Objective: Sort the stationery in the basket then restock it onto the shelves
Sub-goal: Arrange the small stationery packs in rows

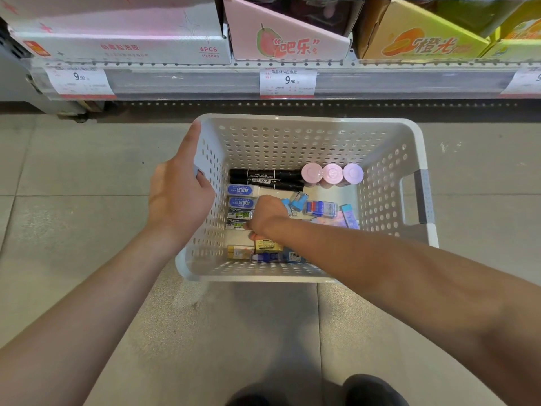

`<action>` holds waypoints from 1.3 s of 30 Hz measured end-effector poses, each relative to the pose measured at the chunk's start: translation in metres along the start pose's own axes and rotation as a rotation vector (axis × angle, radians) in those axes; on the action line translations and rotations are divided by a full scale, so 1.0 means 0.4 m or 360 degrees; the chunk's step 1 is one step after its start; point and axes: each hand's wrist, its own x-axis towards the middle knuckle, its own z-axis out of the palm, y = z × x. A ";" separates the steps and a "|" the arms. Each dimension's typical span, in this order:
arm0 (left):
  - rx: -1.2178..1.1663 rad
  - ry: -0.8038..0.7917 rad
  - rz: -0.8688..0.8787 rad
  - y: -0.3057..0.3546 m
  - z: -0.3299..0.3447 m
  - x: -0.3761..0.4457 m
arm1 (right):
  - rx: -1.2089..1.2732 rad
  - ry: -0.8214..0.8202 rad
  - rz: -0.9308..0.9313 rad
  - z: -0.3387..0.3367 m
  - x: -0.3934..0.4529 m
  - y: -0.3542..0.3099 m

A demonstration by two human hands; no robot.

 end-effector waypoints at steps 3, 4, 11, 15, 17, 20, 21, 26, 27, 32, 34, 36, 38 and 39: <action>0.0000 -0.0012 0.0006 -0.004 0.000 0.000 | -0.0001 -0.0176 -0.0038 -0.035 0.001 0.002; 0.0004 -0.0014 0.0014 -0.005 -0.001 -0.002 | 0.0034 -0.0245 -0.0012 -0.052 0.001 0.005; 0.0021 -0.0010 0.0010 -0.007 -0.002 0.003 | -0.0388 0.0142 -0.0427 -0.163 -0.029 0.080; 0.0042 -0.0004 0.0013 -0.005 -0.001 0.002 | -0.0809 0.0023 -0.0637 -0.106 -0.050 0.100; 0.0057 0.0005 0.0019 -0.003 -0.001 0.002 | -0.0884 0.0090 -0.0663 -0.087 -0.047 0.099; 0.0072 0.0008 0.0011 -0.002 -0.001 0.004 | -0.0879 0.0147 -0.0669 -0.085 -0.045 0.092; 0.0068 0.0011 0.0010 -0.002 -0.001 0.003 | -0.0880 0.0143 -0.0678 -0.087 -0.044 0.090; 0.0086 0.0022 0.0017 0.001 -0.001 0.001 | -0.0960 0.0127 -0.0754 -0.091 -0.052 0.082; 0.0085 0.0024 0.0018 0.001 0.000 0.001 | -0.0962 0.0129 -0.0740 -0.091 -0.055 0.080; 0.0067 0.0014 0.0008 -0.002 -0.001 0.003 | -0.0753 0.0098 -0.0667 -0.091 -0.056 0.076; 0.0066 0.0015 -0.0004 -0.001 -0.002 0.002 | -0.0597 0.0097 -0.0652 -0.101 -0.055 0.080; 0.0051 0.0012 -0.0011 0.000 -0.003 0.001 | -0.0308 0.0084 -0.0605 -0.115 -0.052 0.087; 0.0045 0.0014 -0.0013 0.001 -0.002 0.001 | 0.0307 -0.0064 -0.0527 -0.132 -0.051 0.091; 0.0046 0.0015 -0.0012 0.001 -0.002 0.001 | 0.0621 -0.0162 -0.0475 -0.144 -0.054 0.090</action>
